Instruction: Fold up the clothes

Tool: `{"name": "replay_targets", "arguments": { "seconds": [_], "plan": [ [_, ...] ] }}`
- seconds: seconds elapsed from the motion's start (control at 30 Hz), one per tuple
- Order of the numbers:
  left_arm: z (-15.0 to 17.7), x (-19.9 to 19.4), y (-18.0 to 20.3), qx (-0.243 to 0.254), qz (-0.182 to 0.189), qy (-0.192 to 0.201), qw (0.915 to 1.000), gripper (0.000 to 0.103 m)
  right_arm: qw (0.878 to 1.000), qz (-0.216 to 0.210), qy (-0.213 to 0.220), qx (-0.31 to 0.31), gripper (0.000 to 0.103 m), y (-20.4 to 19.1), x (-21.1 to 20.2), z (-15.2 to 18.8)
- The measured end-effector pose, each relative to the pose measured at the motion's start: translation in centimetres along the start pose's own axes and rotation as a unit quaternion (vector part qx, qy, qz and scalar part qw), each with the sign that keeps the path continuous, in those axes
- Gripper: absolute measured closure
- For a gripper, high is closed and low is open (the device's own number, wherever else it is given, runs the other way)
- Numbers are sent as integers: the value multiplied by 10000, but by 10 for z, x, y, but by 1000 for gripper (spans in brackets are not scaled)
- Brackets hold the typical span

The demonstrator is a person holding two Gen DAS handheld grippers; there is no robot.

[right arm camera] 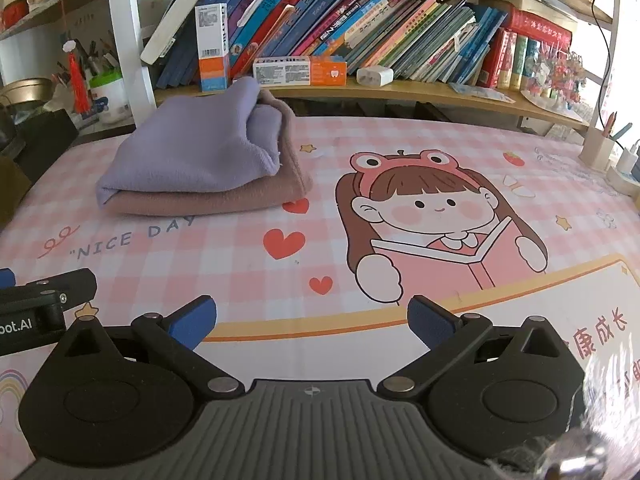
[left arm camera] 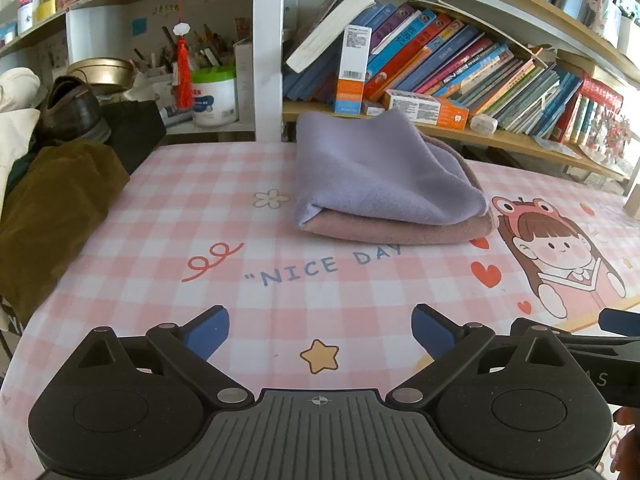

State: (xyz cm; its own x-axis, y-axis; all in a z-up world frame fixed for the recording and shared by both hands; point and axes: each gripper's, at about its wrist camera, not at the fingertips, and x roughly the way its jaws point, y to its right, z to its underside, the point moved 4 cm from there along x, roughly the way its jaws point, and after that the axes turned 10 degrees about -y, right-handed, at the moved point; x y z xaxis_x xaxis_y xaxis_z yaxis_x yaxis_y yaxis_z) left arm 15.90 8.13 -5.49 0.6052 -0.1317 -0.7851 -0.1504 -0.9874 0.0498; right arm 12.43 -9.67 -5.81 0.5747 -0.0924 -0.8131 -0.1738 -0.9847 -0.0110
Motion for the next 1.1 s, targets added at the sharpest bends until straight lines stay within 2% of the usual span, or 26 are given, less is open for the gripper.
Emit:
{"name": "replay_targets", "arguments": {
  "seconds": [1.1],
  "plan": [
    [2, -3, 5, 178, -13, 12, 9998, 3, 9999, 59, -107, 88, 0, 2, 2, 2]
  ]
}}
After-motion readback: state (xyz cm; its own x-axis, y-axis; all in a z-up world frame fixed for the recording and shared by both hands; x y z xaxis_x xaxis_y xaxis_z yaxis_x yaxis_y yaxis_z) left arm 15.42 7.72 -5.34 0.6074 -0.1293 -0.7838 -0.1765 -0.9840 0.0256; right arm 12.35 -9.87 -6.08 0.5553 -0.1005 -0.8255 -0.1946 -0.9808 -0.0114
